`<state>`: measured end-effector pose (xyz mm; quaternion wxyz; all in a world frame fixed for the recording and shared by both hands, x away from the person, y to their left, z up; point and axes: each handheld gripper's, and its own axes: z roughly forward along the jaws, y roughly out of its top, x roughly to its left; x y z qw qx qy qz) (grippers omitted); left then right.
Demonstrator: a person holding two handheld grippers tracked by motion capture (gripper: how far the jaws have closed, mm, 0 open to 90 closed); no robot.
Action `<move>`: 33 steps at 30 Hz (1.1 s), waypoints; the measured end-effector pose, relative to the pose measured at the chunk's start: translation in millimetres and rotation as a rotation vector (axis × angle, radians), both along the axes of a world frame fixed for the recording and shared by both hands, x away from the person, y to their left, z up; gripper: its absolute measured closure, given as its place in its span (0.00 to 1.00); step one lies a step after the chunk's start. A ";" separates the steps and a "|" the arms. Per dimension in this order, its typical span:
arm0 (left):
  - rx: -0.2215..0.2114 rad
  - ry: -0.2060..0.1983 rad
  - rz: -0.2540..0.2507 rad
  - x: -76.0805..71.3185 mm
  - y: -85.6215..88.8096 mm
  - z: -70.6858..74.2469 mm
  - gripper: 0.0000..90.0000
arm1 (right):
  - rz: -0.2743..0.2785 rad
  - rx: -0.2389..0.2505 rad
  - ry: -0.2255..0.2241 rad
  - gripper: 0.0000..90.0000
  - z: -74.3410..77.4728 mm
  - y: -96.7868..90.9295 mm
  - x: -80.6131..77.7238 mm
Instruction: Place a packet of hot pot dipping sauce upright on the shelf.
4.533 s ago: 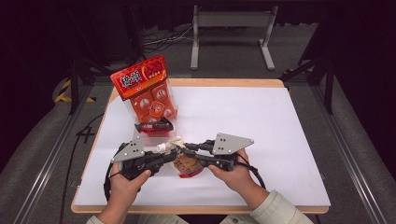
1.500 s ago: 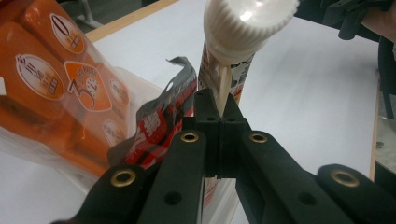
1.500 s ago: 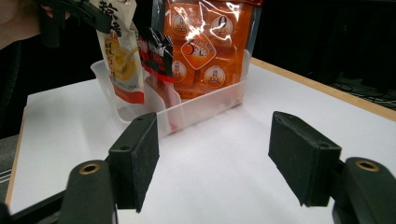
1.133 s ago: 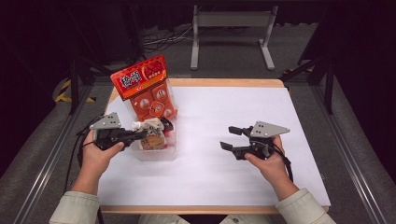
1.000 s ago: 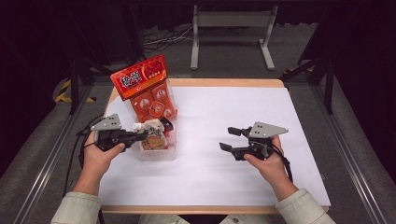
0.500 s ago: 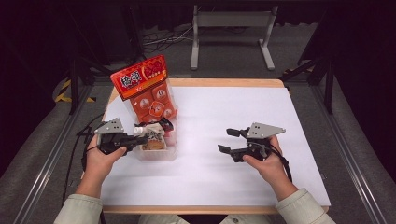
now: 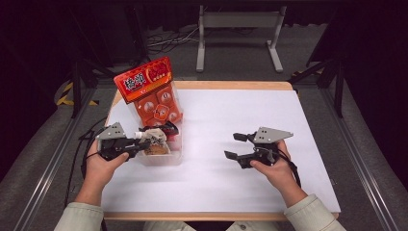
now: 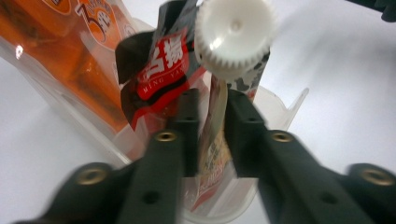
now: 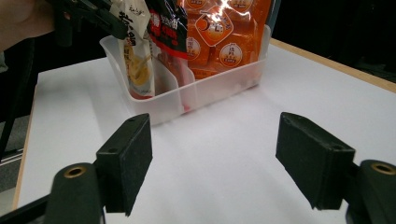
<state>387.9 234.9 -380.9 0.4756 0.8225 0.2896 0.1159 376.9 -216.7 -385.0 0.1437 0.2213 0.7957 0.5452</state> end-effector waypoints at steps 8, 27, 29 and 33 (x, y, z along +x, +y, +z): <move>-0.011 -0.046 0.066 -7.8 1.2 7.9 0.54 | 0.004 0.013 -0.005 0.30 2.3 -2.2 -1.8; -0.127 -0.127 0.188 -64.1 19.9 28.4 0.08 | -0.128 -0.045 -0.053 0.10 25.8 -64.5 -16.0; -0.135 -0.119 0.206 -67.9 22.1 22.3 0.06 | -0.166 -0.067 -0.051 0.09 24.9 -72.4 -19.7; -0.148 -0.104 0.225 -71.3 27.1 13.0 0.06 | -0.211 -0.077 -0.035 0.08 20.6 -83.2 -25.7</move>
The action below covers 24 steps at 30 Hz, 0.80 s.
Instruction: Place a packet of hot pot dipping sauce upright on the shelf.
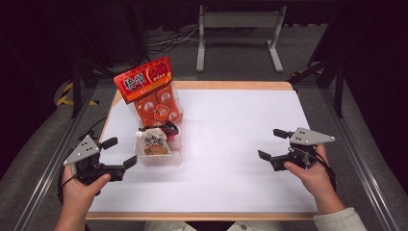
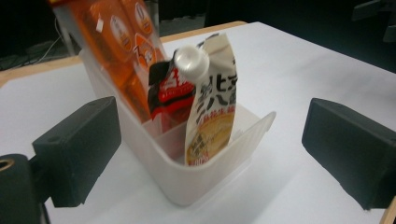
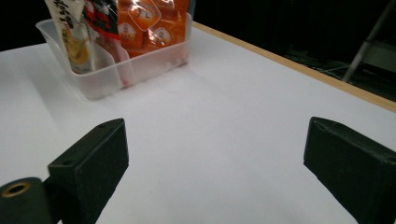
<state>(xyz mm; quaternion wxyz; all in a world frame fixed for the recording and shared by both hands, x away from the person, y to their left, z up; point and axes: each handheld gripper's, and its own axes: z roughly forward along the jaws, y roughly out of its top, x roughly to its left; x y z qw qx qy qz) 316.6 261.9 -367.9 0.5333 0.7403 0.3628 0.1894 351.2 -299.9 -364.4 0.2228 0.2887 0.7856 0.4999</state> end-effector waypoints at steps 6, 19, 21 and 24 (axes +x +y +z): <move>-0.021 0.004 0.008 -3.9 5.2 -17.8 0.09 | -0.077 0.005 0.018 0.08 -10.4 -24.1 -12.1; -0.052 0.031 0.013 -1.0 4.3 -55.8 0.07 | -0.146 0.042 0.039 0.07 -49.5 -46.8 -31.9; -0.049 0.030 0.022 -0.6 3.9 -59.9 0.07 | -0.152 0.039 0.041 0.06 -55.2 -48.7 -34.5; -0.058 0.033 0.023 0.7 2.4 -68.1 0.07 | -0.173 0.041 0.035 0.07 -61.9 -51.4 -38.0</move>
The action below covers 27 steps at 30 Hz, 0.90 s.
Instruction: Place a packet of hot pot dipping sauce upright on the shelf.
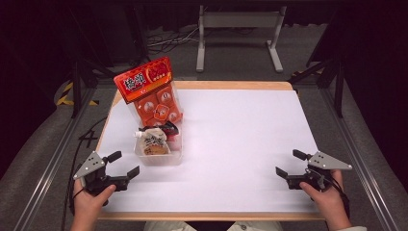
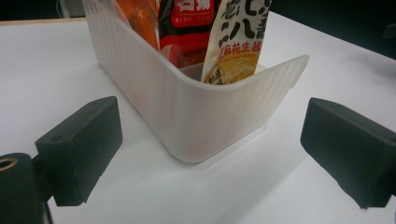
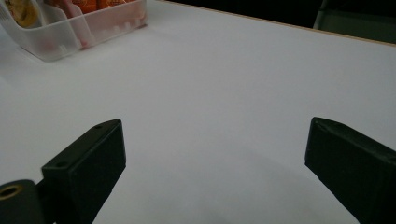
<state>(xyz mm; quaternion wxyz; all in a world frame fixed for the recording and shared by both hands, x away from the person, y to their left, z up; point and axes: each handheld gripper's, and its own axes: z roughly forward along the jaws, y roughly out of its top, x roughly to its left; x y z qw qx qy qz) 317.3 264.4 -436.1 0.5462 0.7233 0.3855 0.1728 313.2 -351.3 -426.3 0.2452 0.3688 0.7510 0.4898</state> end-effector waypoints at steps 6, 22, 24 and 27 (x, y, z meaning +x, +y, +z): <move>0.026 0.007 -0.002 3.9 -4.8 -11.0 0.08 | -0.030 -0.022 -0.021 0.08 -8.4 -0.6 -2.4; 0.084 0.060 -0.010 10.3 -13.0 -20.5 0.08 | -0.050 -0.028 0.024 0.08 -14.6 0.5 -1.6; 0.080 0.056 -0.008 10.5 -13.2 -20.3 0.08 | -0.051 -0.032 0.029 0.08 -14.8 0.9 -0.8; 0.080 0.055 -0.009 10.0 -13.5 -20.2 0.08 | -0.045 -0.041 0.031 0.08 -14.8 1.4 -0.3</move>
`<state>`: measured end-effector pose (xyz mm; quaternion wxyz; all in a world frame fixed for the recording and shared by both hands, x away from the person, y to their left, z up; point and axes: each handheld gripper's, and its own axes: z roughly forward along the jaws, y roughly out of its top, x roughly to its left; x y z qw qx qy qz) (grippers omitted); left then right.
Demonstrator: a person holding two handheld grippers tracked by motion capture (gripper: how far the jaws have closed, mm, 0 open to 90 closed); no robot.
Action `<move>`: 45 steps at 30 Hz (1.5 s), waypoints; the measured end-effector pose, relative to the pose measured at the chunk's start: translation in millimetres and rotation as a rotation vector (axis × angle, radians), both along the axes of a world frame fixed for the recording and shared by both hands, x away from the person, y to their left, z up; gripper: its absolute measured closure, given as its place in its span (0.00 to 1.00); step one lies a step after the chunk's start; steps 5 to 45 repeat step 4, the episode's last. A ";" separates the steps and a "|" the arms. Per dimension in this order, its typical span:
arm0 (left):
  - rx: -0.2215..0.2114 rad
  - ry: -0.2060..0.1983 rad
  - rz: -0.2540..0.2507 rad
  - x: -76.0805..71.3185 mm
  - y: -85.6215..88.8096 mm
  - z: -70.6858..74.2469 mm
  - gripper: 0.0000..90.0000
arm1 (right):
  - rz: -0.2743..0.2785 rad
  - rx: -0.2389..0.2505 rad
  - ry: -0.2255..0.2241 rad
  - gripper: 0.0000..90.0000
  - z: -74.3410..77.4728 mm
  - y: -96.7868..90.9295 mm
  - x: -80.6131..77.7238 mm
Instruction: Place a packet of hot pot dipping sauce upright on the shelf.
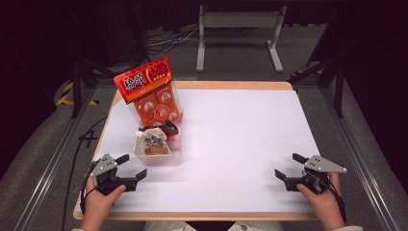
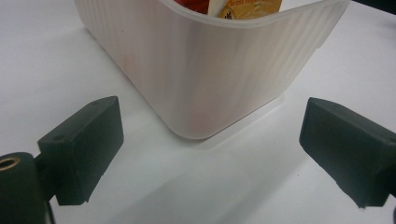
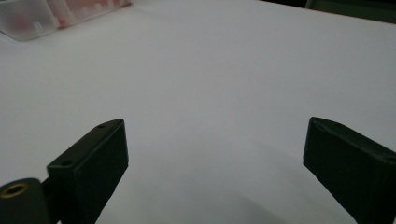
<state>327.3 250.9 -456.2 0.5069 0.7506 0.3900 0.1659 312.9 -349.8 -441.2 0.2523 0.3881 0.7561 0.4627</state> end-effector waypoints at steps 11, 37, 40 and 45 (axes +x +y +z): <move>-0.005 -0.005 -0.003 0.0 0.1 0.6 0.08 | -0.003 0.008 -0.004 0.08 0.2 -0.5 -0.5; -0.005 -0.005 -0.003 0.0 0.1 0.6 0.08 | -0.003 0.008 -0.004 0.08 0.2 -0.5 -0.5; -0.005 -0.005 -0.003 0.0 0.1 0.6 0.08 | -0.003 0.008 -0.004 0.08 0.2 -0.5 -0.5; -0.005 -0.005 -0.003 0.0 0.1 0.6 0.08 | -0.003 0.008 -0.004 0.08 0.2 -0.5 -0.5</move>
